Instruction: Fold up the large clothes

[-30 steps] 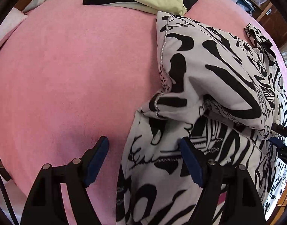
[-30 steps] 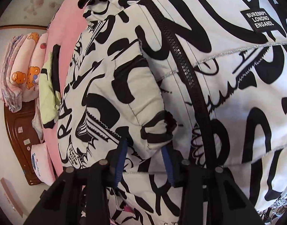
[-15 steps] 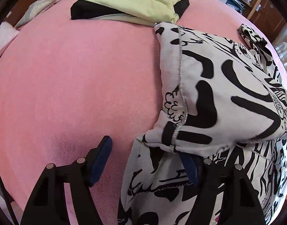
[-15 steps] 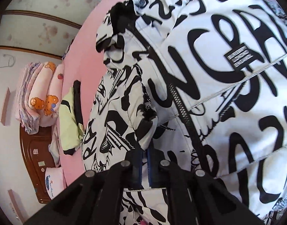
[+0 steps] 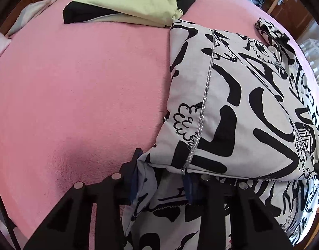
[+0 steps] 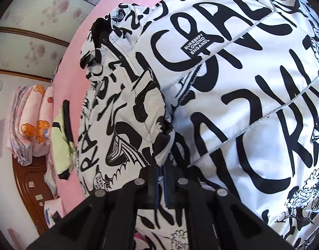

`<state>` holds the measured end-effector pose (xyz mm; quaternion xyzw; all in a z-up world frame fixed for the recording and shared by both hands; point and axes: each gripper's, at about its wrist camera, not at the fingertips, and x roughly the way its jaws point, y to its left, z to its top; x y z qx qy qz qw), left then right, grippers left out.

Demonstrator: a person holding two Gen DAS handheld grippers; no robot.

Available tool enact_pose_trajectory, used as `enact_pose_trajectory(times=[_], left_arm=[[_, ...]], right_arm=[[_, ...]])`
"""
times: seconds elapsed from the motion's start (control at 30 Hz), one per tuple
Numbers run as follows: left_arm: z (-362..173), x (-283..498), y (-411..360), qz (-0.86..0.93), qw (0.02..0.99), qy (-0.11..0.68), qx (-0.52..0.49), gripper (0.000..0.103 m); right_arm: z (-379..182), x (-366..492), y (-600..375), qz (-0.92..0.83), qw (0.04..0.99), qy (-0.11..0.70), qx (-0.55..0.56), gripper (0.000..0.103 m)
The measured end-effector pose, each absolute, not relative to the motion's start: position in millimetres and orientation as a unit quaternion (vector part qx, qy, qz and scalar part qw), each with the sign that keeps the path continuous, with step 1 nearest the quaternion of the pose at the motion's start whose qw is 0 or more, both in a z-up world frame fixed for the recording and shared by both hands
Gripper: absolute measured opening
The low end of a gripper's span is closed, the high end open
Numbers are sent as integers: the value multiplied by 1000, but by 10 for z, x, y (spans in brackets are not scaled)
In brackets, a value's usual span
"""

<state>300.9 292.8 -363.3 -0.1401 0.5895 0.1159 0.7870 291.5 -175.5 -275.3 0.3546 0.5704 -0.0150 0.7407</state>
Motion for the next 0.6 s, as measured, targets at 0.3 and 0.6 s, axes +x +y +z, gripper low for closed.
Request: enact_pose_trajectory(times=[0.3,0.6], left_arm=[[-3656,2964,2939,114,779,600,-138,32],[-3711,3073,2877,116,777,608,-120,32]], right_arm=[[-2969,2821,-1751,-28,746,587,313,3],[-3070,2881,-1638,-39,754,599,265,4]])
